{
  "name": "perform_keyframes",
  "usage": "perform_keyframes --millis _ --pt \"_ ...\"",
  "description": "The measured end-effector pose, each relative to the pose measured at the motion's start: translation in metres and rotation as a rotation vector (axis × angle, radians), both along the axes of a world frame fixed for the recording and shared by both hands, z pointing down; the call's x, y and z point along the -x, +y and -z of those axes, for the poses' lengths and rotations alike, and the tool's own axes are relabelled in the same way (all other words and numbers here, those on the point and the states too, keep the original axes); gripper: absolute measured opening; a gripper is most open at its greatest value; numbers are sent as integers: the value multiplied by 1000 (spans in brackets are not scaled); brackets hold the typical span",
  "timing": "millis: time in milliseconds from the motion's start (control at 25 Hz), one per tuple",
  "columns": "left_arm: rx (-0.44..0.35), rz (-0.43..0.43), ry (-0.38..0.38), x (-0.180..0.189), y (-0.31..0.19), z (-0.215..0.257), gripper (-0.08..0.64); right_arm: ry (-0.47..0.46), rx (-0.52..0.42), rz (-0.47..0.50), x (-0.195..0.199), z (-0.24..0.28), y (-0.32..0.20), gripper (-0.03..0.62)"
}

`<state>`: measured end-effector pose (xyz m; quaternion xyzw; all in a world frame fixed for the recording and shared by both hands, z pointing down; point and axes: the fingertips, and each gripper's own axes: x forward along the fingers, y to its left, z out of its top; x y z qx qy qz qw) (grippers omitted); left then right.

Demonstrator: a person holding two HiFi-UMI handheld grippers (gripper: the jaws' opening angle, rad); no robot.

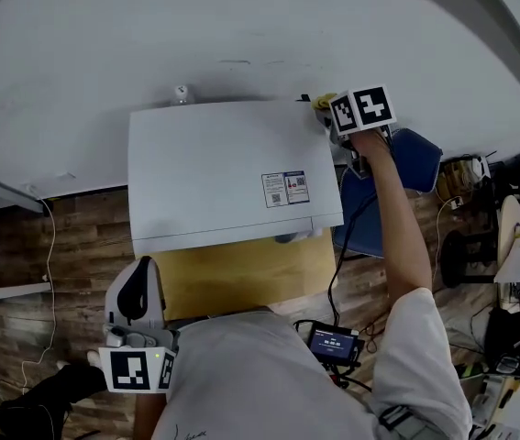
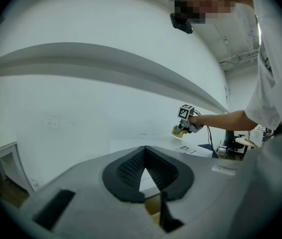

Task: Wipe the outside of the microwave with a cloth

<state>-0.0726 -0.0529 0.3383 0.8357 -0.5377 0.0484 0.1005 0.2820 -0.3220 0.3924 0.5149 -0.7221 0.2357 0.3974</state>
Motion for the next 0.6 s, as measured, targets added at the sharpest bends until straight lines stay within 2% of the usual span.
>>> perform_keyframes --millis 240,600 --pt "12 -5 9 1 1 -6 0 68 39 -23 -6 -18 -14 117" --pt "-14 -18 56 0 5 -5 0 42 71 -34 7 -20 -16 115"
